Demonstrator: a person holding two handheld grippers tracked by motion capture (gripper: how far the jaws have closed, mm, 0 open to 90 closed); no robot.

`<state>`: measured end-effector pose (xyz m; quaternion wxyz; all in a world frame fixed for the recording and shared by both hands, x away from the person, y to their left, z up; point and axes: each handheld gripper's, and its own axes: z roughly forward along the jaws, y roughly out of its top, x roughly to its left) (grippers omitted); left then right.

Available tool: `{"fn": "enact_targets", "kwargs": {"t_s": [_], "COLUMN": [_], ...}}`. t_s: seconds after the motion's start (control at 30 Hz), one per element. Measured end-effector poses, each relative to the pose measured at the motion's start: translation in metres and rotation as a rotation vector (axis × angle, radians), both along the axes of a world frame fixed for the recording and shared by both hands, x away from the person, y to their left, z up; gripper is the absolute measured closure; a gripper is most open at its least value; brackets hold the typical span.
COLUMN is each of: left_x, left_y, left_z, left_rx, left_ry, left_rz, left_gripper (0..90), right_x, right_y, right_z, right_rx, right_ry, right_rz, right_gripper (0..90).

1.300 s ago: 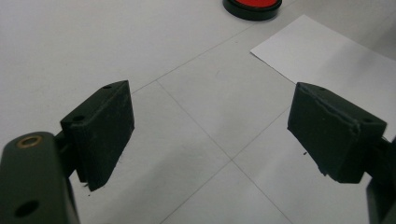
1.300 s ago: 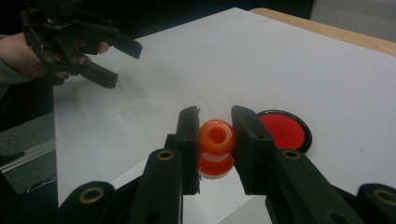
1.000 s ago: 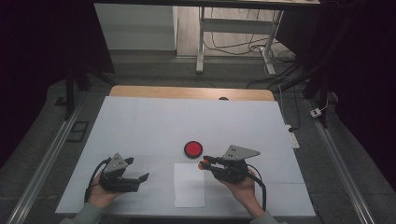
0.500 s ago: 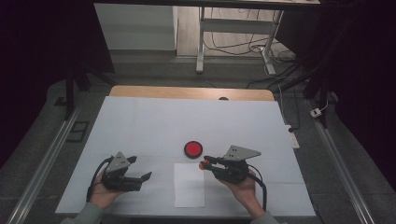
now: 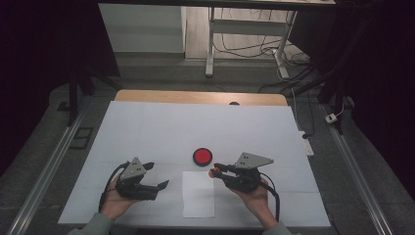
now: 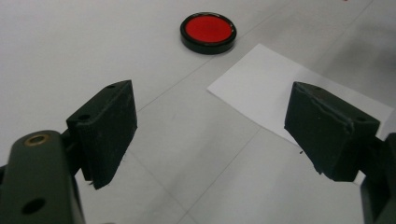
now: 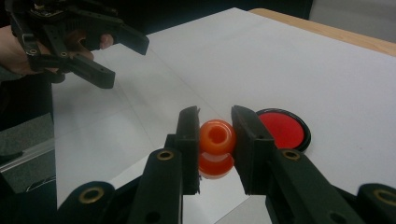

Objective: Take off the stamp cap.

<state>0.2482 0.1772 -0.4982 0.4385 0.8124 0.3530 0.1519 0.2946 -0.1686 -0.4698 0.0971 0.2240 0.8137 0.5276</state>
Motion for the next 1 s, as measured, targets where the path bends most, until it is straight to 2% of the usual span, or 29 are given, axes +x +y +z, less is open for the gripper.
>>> {"fn": "enact_targets", "kwargs": {"t_s": [0.53,1.0], "left_x": [0.007,0.015], "left_y": [-0.028,-0.047], "left_z": [0.009,0.010], "left_rx": [0.014,0.037], "left_ry": [-0.015,-0.010], "left_rz": [-0.069,-0.115], "left_gripper": [17.6,17.6], "right_x": [-0.001,-0.001], "right_y": [0.001,0.001], "right_z": [-0.002,-0.002], "right_rx": [-0.006,-0.008], "right_ry": [0.000,-0.001], "right_rz": [0.000,-0.002], "right_gripper": [72.6,72.6]}}
